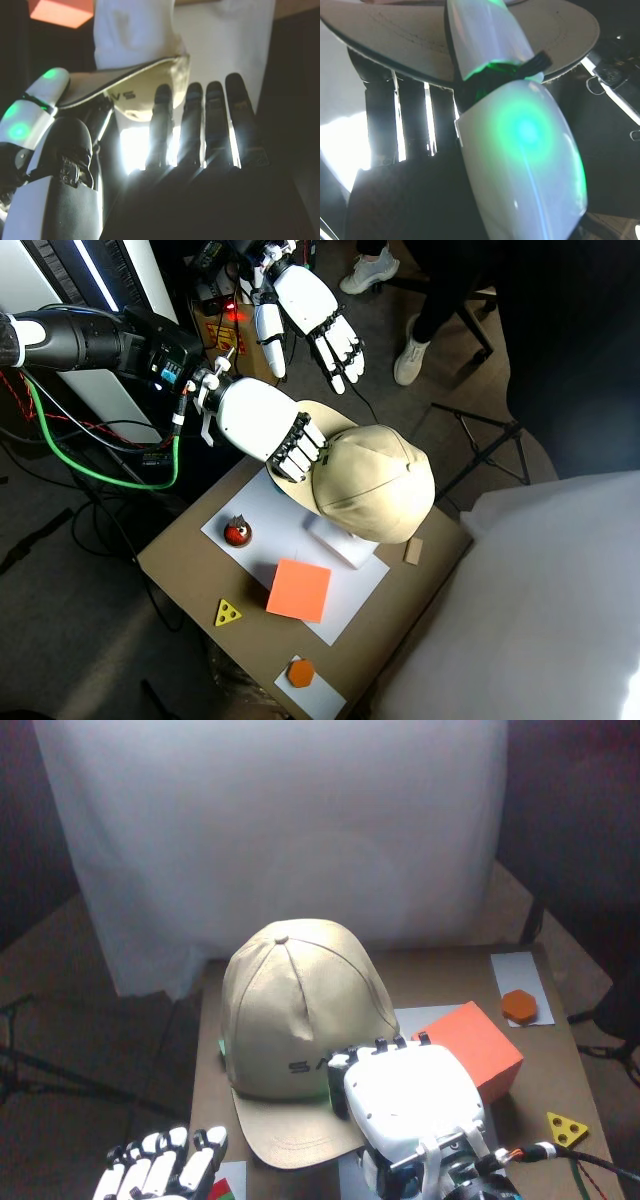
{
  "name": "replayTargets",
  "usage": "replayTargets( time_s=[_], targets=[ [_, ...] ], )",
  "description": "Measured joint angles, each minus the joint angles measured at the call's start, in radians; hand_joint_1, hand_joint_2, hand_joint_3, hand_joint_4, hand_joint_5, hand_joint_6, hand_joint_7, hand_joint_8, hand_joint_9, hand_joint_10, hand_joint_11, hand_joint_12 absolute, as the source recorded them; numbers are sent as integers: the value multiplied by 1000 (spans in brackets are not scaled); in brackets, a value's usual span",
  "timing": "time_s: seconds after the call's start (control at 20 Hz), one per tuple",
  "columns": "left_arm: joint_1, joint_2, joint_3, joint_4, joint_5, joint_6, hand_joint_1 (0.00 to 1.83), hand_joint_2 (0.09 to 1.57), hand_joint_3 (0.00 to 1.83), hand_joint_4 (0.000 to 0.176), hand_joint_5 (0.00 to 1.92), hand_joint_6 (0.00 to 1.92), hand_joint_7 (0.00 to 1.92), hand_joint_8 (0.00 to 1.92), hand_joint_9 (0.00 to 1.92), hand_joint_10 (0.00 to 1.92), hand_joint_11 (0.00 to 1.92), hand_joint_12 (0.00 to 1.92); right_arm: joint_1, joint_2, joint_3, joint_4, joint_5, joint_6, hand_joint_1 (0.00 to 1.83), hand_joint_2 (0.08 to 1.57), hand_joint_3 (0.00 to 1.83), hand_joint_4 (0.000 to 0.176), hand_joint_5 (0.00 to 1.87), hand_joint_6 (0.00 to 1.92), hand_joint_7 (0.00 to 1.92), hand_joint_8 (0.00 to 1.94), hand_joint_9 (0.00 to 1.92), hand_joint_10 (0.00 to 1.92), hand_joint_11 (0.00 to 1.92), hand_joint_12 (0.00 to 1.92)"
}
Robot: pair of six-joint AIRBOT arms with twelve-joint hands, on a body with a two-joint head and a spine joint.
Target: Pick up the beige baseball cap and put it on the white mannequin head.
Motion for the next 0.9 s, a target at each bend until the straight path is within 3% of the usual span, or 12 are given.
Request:
replayTargets(
  time_s=[0.3,0.4,0.45,0.5,0.55,0.6,0.65,0.7,0.75,0.9],
  targets=[
    [-17,1,5,22,0,-1,0,1159,1,119,167,0,103,2,60,2,0,422,0,0,-2,-1,-1,-6,1352,1182,0,0,855,1040,790,1273,807,1481,795,1504],
    [-22,8,5,24,4,0,0,1163,2,118,167,0,107,3,63,3,0,420,-4,0,-2,-15,1,-7,1353,1184,1,0,806,1115,823,1222,802,1476,770,1490],
    [-27,13,5,20,4,0,0,1164,2,119,167,0,106,2,62,2,0,434,-7,4,-5,-23,3,-9,1447,1187,4,0,745,1120,805,1192,732,1444,778,1681],
    [-29,20,4,20,2,1,0,1165,1,119,166,0,106,1,65,2,0,453,-11,5,-8,-25,3,-14,1359,1216,4,0,744,1217,764,1258,701,1561,642,1574],
    [-29,26,1,24,2,1,0,1165,1,119,167,0,106,1,68,3,0,456,-16,6,-10,-31,6,-21,1188,1240,1,0,752,1291,729,1386,543,1245,569,1536],
    [-31,32,-4,26,1,2,0,1165,1,119,168,1,104,0,68,2,0,456,-25,10,-15,-30,11,-22,1145,1254,2,18,721,1352,718,1418,493,1114,519,1533],
    [-31,34,-4,31,0,2,0,1165,1,119,170,1,100,0,63,0,0,454,-26,13,-19,-28,11,-22,1098,1252,1,0,712,1372,572,922,431,1021,447,1533],
    [-40,38,-11,24,1,3,0,1165,1,119,172,1,98,0,62,0,0,441,-31,17,-19,-39,11,-23,1128,1181,0,0,583,818,557,683,400,925,404,1511],
    [-44,39,-16,39,0,3,0,1165,1,119,172,1,97,0,62,0,0,439,-45,26,-18,-83,10,-30,1101,1156,0,0,615,546,586,491,409,783,366,1477],
    [-56,45,-18,45,3,0,0,1164,0,119,169,0,98,1,63,0,0,438,-69,32,-27,-153,7,-40,1007,1110,0,0,620,117,594,68,406,347,188,1396]
  ],
)
